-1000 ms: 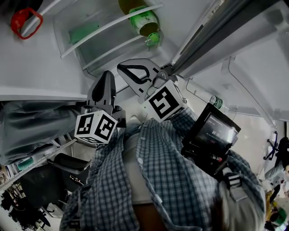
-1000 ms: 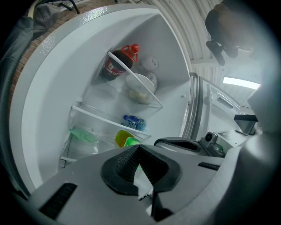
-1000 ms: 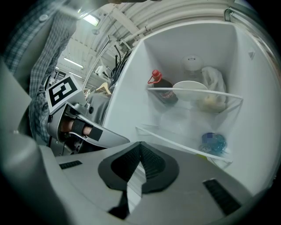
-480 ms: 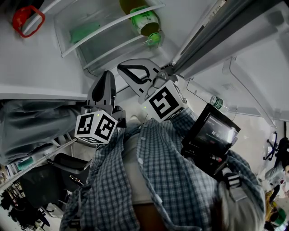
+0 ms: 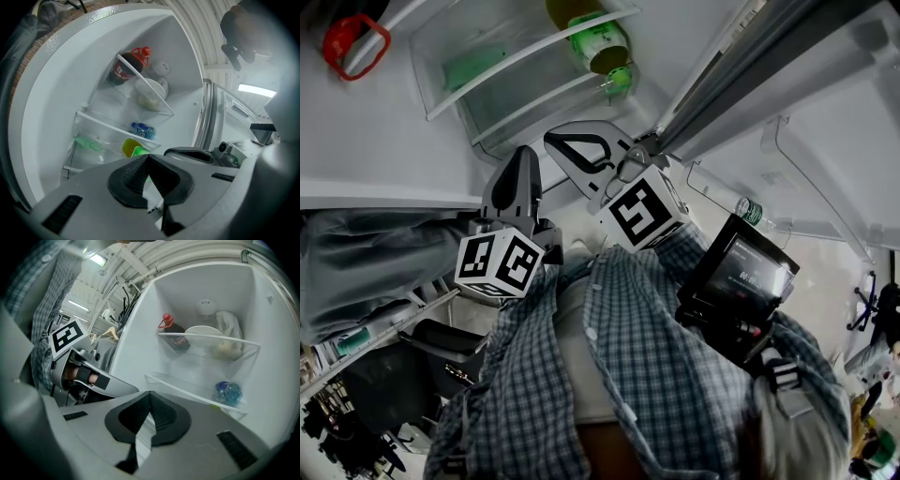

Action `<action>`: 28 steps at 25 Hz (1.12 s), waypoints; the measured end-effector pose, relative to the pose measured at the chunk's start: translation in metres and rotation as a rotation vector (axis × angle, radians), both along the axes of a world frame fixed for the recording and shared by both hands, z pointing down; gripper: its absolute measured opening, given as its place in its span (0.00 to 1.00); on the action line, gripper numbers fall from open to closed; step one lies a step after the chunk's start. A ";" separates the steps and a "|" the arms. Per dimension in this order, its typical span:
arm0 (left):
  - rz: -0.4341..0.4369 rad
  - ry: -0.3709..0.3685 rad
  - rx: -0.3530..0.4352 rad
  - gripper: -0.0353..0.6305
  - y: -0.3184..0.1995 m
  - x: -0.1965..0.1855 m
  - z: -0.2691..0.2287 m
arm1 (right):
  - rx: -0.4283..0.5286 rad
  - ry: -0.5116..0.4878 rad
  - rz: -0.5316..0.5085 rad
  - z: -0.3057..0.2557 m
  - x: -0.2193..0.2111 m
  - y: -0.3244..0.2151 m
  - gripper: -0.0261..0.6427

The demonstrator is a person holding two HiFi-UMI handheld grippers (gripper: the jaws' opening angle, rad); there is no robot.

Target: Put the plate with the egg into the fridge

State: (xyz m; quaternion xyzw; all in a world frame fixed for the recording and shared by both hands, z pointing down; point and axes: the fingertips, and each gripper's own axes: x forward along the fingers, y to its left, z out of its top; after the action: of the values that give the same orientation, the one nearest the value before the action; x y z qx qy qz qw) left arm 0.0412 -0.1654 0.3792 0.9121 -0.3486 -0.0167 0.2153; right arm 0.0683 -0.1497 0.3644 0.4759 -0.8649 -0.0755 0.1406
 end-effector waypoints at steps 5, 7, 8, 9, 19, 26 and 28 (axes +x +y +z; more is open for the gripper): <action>0.001 0.000 0.002 0.06 0.000 0.000 0.000 | -0.001 0.002 0.000 0.001 0.001 0.001 0.05; -0.001 0.000 0.004 0.06 0.000 0.000 -0.001 | -0.001 0.007 -0.003 0.001 0.000 0.001 0.05; -0.001 -0.001 0.004 0.06 0.000 0.000 -0.001 | -0.002 0.010 -0.004 0.001 0.000 0.001 0.05; -0.002 -0.001 0.005 0.06 0.000 0.000 -0.001 | -0.003 0.011 -0.005 0.002 -0.001 0.001 0.05; -0.004 0.002 0.004 0.06 0.000 -0.001 -0.001 | -0.005 0.014 -0.008 0.000 -0.002 0.001 0.05; -0.004 0.002 0.004 0.06 0.001 0.000 -0.001 | -0.007 0.004 -0.003 0.001 -0.001 0.001 0.05; -0.005 0.002 0.004 0.06 0.001 -0.001 -0.001 | -0.008 -0.021 0.010 -0.004 0.001 -0.001 0.05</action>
State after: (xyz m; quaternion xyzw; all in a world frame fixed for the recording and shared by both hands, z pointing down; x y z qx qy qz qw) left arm 0.0405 -0.1647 0.3781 0.9116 -0.3507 -0.0188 0.2137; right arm 0.0697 -0.1504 0.3607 0.4806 -0.8642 -0.0665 0.1337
